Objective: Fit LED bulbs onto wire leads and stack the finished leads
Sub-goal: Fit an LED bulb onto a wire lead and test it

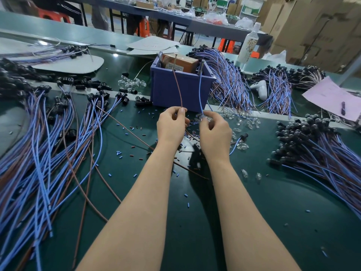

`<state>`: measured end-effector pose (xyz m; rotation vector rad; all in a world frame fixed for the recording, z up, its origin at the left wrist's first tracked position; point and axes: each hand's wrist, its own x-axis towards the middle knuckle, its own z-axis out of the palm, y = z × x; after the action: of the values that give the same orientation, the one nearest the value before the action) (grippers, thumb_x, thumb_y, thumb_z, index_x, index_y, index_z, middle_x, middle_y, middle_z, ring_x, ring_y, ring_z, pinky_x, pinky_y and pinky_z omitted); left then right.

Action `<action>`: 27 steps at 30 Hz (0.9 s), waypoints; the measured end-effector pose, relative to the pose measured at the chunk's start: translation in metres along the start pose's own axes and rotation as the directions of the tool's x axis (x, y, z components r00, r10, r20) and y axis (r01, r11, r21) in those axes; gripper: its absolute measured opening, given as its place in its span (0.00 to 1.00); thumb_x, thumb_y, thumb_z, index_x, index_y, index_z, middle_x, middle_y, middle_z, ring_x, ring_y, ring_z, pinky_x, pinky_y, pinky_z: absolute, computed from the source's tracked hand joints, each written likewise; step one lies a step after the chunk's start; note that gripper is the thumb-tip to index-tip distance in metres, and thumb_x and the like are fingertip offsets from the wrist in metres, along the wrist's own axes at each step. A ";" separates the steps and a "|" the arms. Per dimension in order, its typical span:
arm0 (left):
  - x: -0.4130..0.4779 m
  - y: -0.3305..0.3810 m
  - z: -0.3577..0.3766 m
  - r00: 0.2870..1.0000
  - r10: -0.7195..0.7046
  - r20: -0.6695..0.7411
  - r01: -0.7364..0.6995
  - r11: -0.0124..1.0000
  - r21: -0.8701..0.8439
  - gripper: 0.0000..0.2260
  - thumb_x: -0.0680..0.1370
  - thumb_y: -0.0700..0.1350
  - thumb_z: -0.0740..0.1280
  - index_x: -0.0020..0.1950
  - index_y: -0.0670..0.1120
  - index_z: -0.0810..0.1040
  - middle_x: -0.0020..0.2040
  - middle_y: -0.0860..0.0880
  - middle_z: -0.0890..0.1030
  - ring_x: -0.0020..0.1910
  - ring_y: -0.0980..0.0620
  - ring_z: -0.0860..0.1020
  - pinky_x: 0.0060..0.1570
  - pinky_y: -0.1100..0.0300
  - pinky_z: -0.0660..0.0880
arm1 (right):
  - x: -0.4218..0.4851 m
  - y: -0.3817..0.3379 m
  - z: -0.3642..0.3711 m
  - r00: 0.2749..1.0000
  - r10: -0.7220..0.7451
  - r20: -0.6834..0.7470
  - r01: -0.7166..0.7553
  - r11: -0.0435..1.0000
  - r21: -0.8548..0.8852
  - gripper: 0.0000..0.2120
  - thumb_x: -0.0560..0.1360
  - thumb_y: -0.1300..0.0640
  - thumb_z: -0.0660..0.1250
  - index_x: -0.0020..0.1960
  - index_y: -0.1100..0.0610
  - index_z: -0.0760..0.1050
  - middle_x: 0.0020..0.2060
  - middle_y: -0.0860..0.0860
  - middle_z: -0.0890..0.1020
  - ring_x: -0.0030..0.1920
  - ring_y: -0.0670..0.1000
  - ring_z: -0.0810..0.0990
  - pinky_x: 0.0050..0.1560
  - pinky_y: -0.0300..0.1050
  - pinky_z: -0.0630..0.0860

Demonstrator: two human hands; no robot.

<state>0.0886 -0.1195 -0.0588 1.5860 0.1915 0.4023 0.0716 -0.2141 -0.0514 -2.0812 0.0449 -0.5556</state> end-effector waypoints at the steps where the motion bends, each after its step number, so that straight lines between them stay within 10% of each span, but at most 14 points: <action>1: 0.000 0.000 0.000 1.000 -0.002 0.000 0.002 1.000 -0.001 0.09 0.81 0.43 0.59 0.51 0.44 0.79 0.32 0.52 0.77 0.37 0.51 0.75 0.48 0.53 0.76 | 0.000 0.000 0.000 0.999 0.014 -0.032 -0.014 1.000 0.013 0.12 0.78 0.59 0.59 0.58 0.58 0.77 0.33 0.47 0.75 0.37 0.49 0.73 0.43 0.42 0.68; 10: 0.001 -0.002 -0.001 1.000 0.014 -0.001 -0.014 1.000 0.004 0.09 0.81 0.43 0.59 0.49 0.45 0.78 0.32 0.52 0.77 0.34 0.54 0.75 0.45 0.56 0.75 | 0.004 -0.001 -0.003 0.973 0.170 -0.155 -0.126 0.957 0.263 0.11 0.79 0.62 0.57 0.57 0.59 0.76 0.36 0.48 0.76 0.33 0.45 0.72 0.40 0.40 0.70; 23: 0.000 -0.003 -0.001 1.000 0.026 0.010 -0.026 1.000 0.008 0.09 0.81 0.43 0.59 0.49 0.45 0.79 0.32 0.52 0.77 0.35 0.53 0.75 0.45 0.56 0.75 | 0.004 0.001 0.001 0.990 0.138 -0.016 -0.135 0.981 0.141 0.15 0.80 0.59 0.56 0.65 0.58 0.73 0.50 0.55 0.82 0.41 0.50 0.74 0.45 0.42 0.71; 27: -0.001 -0.003 -0.001 1.000 0.026 0.009 -0.027 1.000 0.003 0.09 0.81 0.43 0.59 0.48 0.45 0.78 0.32 0.53 0.77 0.34 0.55 0.75 0.43 0.58 0.75 | 0.005 0.004 0.000 0.991 0.135 -0.018 -0.132 0.986 0.103 0.16 0.80 0.60 0.56 0.66 0.58 0.73 0.42 0.42 0.78 0.33 0.38 0.75 0.35 0.25 0.67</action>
<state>0.0881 -0.1188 -0.0620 1.5949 0.1645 0.4156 0.0774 -0.2177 -0.0530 -1.9559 0.1659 -0.4914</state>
